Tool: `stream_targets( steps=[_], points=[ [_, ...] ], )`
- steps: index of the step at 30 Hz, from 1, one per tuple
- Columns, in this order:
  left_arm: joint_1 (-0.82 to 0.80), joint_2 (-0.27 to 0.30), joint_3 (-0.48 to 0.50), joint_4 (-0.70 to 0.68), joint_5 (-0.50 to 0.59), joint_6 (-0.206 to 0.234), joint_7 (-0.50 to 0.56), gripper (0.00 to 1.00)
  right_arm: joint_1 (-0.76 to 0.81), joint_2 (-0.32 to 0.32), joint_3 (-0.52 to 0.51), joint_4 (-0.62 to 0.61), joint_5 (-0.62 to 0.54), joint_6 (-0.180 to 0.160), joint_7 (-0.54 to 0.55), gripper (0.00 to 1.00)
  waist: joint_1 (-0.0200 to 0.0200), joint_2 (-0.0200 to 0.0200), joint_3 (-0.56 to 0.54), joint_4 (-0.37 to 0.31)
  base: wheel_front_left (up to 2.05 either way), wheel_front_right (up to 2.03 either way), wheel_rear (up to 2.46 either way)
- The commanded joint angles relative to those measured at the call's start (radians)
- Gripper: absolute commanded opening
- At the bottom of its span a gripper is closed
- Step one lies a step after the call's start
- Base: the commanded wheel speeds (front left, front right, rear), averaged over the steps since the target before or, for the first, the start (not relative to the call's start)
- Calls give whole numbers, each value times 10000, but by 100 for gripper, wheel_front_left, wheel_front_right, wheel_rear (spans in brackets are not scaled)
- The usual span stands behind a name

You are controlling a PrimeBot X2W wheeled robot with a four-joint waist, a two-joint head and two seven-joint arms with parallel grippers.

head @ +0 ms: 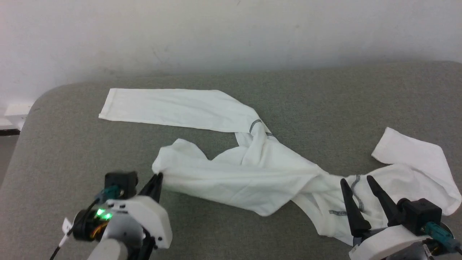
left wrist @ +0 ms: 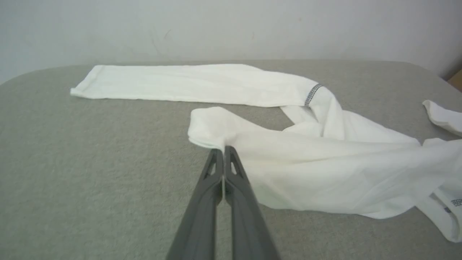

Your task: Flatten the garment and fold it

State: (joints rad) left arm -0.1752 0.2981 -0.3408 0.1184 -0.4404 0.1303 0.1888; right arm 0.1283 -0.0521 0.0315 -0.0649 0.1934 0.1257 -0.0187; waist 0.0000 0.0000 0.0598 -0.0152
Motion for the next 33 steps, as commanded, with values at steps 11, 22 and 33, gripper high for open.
stream_targets(
  steps=[11,22,33],
  points=[
    [4689,789,1704,-2501,-725,2428,1031,0,422,18,-92,-197,-14,50,105,100,0,0,-504,879,0,0,0],
    [4985,688,2418,-1702,-1439,2233,463,100,435,18,-68,-341,3,50,161,100,0,0,-465,726,0,0,0],
    [1029,553,1251,-1666,-359,923,-1004,100,-87,18,186,-527,-79,50,172,100,0,0,307,19,0,0,0]
  ],
)
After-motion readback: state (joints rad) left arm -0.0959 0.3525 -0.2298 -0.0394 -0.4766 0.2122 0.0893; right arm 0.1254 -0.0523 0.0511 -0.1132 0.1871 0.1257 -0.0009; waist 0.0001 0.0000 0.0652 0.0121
